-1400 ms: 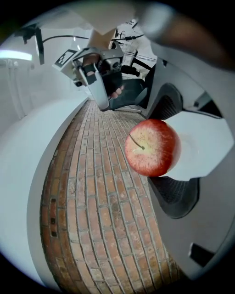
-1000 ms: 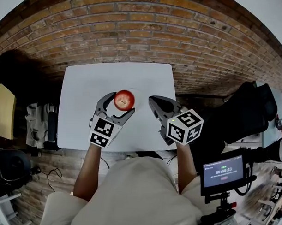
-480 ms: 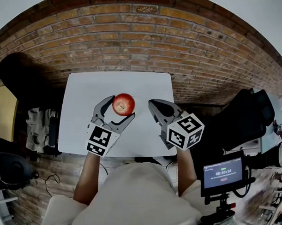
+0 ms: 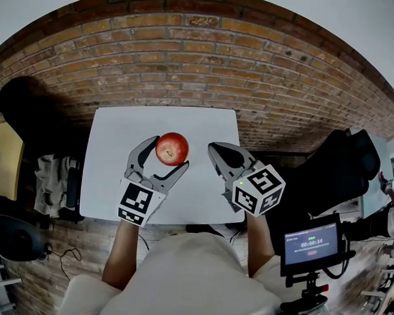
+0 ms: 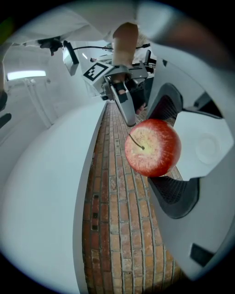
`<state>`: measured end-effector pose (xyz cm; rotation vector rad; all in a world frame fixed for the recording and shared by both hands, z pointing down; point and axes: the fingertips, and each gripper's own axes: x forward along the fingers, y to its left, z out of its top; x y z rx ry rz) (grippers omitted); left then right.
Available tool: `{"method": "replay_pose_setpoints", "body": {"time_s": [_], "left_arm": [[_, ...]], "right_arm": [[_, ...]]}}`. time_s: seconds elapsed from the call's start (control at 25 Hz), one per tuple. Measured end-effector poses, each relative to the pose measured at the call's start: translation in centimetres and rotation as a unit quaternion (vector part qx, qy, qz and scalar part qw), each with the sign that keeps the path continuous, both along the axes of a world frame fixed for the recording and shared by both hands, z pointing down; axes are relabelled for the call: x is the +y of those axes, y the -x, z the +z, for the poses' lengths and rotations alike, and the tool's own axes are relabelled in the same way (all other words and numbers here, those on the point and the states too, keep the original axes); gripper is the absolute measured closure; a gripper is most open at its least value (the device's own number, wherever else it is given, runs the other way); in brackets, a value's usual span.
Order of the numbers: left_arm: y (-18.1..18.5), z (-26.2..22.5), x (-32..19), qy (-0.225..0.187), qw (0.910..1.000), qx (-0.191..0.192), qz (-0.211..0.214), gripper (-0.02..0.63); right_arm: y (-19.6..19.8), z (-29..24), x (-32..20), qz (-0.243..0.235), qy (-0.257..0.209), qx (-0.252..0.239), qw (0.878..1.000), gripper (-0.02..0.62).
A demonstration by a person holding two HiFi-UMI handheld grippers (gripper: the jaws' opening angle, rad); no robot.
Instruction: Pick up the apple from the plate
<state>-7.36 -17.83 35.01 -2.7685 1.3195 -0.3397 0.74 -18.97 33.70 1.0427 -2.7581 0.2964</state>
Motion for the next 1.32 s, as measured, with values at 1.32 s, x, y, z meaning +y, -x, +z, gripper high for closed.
{"method": "replay_pose_setpoints", "body": {"time_s": [1.32], "left_arm": [[-0.8,-0.9,-0.1,-0.007,0.9999,0.000,0.012,0.219]], "right_arm": [[-0.7,-0.5,-0.1,0.015,-0.019,0.022,0.999,0.594]]}}
